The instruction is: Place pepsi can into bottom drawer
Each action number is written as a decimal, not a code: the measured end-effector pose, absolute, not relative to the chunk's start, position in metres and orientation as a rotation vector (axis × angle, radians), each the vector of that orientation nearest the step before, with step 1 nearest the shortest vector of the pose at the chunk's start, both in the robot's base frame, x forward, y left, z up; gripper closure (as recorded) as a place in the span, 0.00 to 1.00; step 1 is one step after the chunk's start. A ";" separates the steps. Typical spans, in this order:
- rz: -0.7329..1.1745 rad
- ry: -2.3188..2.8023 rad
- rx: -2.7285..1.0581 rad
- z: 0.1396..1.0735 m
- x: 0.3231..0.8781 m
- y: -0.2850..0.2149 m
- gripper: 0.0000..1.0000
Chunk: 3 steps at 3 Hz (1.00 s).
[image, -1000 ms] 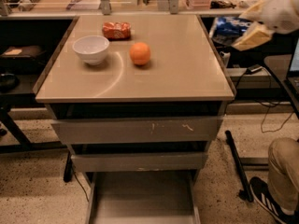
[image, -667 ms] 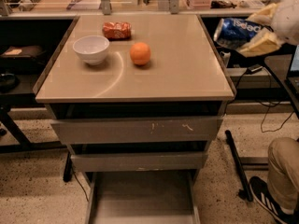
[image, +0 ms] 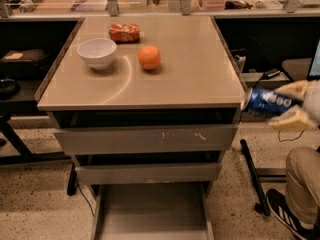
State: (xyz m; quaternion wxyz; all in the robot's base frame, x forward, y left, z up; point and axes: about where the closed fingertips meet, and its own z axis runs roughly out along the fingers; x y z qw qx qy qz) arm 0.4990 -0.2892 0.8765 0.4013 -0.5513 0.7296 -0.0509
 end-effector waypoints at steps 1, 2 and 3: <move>-0.068 1.925 -1.419 0.809 0.440 -0.287 1.00; 0.039 1.987 -1.491 0.731 0.390 -0.262 1.00; 0.106 2.023 -1.528 0.701 0.365 -0.250 1.00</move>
Offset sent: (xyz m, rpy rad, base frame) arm -0.1912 0.0640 -0.2698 0.0087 0.4203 0.1073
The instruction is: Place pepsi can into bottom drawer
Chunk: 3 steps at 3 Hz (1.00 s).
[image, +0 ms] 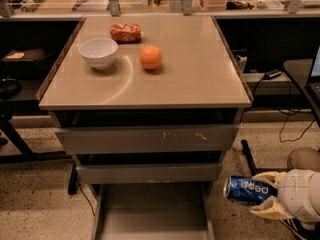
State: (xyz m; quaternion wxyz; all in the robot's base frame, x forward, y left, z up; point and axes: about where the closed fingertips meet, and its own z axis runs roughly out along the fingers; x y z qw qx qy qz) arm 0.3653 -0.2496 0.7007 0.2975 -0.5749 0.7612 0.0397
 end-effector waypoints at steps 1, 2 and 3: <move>0.106 2.023 -1.528 0.701 0.365 -0.250 1.00; 0.130 2.015 -1.573 0.682 0.377 -0.221 1.00; 0.183 1.992 -1.626 0.648 0.391 -0.179 1.00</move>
Offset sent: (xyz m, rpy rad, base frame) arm 0.0315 0.0775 -0.0522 -0.0126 0.0591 0.0932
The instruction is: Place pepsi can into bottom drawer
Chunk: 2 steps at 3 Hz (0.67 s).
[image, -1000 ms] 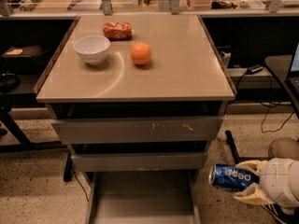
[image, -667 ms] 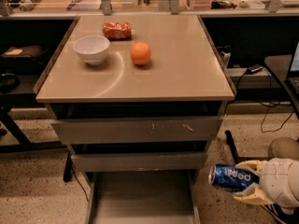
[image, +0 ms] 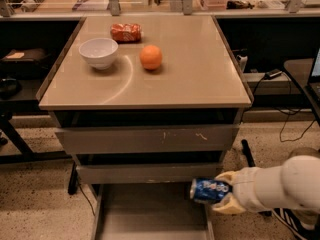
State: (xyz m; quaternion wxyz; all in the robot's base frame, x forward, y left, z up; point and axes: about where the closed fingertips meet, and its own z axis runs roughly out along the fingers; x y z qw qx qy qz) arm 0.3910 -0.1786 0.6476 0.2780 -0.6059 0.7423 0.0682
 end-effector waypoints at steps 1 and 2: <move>0.236 1.945 -1.583 0.604 0.414 -0.144 1.00; 0.295 1.910 -1.432 0.572 0.439 -0.137 1.00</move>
Offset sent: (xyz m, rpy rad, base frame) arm 0.0780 0.0352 -0.1218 0.3795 -0.1022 -0.1717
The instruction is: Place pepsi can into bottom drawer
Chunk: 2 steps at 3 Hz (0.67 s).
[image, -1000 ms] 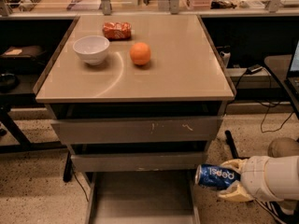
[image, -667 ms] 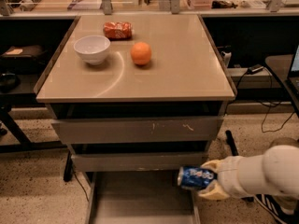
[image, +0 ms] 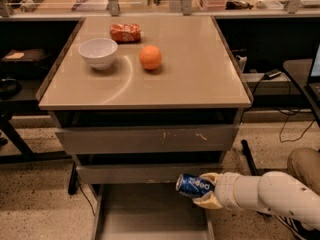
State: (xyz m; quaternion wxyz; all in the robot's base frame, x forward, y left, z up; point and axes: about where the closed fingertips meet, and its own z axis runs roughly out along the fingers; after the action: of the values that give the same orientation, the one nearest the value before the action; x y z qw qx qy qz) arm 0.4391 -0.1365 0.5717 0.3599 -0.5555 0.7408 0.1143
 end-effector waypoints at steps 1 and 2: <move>0.365 1.936 -1.332 0.534 0.452 -0.141 1.00; 0.370 1.932 -1.335 0.533 0.450 -0.138 1.00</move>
Offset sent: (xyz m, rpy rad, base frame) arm 0.0117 -0.0053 -0.0266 0.0573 0.0171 -0.0432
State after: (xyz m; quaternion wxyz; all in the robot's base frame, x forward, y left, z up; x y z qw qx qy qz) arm 0.4501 -0.1385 0.5328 0.3729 -0.5212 0.7540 0.1443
